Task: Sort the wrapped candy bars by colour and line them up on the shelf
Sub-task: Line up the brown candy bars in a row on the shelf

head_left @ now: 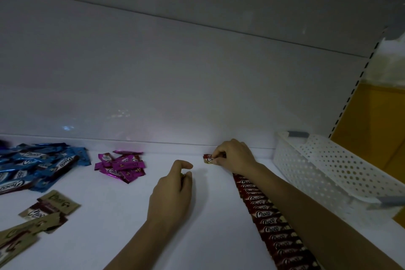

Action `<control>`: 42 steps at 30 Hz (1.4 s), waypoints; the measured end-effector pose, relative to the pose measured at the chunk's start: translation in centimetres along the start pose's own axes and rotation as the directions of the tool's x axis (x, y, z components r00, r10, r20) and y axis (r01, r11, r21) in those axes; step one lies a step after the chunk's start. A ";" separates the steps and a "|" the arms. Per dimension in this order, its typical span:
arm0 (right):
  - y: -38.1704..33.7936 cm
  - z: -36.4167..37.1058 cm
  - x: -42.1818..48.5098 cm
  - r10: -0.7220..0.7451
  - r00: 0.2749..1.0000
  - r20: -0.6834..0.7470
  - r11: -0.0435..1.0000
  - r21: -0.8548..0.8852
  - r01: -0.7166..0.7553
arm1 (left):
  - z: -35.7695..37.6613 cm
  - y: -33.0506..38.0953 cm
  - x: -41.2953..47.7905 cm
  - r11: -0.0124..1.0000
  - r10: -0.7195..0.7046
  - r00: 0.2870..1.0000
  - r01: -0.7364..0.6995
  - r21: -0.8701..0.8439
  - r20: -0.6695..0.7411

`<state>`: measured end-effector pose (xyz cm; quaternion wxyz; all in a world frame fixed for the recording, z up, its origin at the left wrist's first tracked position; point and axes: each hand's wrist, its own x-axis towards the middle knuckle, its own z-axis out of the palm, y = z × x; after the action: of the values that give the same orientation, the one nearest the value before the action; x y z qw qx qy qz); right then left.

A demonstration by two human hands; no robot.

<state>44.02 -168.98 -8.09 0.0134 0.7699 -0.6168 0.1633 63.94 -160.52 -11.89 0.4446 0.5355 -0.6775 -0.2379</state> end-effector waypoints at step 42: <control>1.1 -2.0 -2.1 0.054 0.978 0.201 0.985 -0.170 -0.019 | -0.2 0.2 -0.2 1.000 0.013 1.000 -0.013 -0.022 0.006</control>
<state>42.15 -166.78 -6.99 0.0112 0.7673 -0.6404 0.0309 63.99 -160.26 -11.74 0.4499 0.5255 -0.6797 -0.2439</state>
